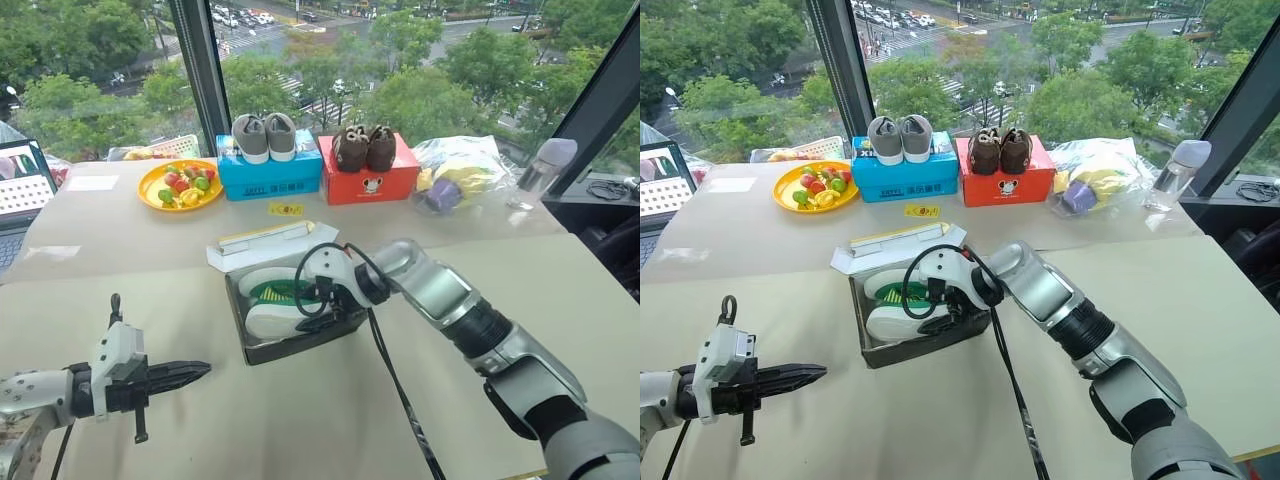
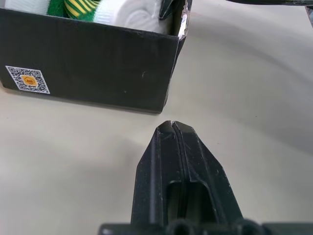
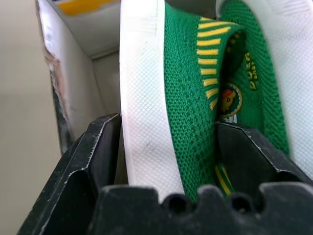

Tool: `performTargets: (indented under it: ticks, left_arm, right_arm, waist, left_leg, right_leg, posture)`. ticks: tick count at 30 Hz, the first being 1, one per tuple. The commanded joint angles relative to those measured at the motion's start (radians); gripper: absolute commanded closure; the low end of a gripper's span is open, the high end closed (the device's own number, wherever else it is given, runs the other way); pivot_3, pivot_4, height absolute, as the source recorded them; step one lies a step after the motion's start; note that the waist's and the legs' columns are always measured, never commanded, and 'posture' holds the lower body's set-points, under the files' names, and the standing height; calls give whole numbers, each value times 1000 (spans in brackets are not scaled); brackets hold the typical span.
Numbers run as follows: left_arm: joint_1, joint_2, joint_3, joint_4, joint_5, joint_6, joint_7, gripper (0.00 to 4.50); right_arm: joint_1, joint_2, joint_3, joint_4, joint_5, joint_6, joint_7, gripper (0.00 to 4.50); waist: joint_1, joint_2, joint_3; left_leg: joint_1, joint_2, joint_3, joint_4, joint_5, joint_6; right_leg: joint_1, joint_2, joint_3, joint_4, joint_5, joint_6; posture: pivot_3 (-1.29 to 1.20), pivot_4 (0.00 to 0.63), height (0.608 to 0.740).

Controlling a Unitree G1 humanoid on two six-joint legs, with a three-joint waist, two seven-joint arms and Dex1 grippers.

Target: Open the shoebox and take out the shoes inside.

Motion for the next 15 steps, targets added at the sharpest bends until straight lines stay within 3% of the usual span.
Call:
performTargets:
  ticks: [1, 2, 9, 15]
  left_arm:
    - [-16, -1, 1, -14, 3, -21, 12, 4500]
    - [-18, 0, 0, -13, 5, -21, 13, 4500]
    - [-38, 5, -12, -10, 10, -16, 23, 4500]
    - [-50, 7, -19, -6, 13, -13, 24, 4500]
  right_arm:
    - [37, 13, 50, 42, -29, -2, 35, 1367]
    - [37, 16, 45, 38, -30, 1, 40, 1530]
    - [36, 16, 28, 1, -42, -4, 72, 3787]
    - [26, 24, -25, -68, -16, 25, 79, 3947]
  waist:
    - [0, 0, 0]
    - [0, 0, 0]
    - [-1, -1, -1]
    - [-2, -1, -1]
  left_leg:
    - [0, 0, 0, 0, 0, 0]
    - [1, 1, 0, 0, 0, -1]
    - [1, 1, 0, -1, 1, -1]
    - [1, 1, 0, -1, 1, -1]
  right_leg:
    - [0, 0, 0, 0, 0, 0]
    - [0, 0, 0, 0, 0, 0]
    - [0, 0, 0, 1, 0, -1]
    - [-1, 0, 0, 1, 0, -2]
  posture:
    - [0, 150, 731]
    - [0, 150, 731]
    - [0, 150, 731]
    - [0, 150, 731]
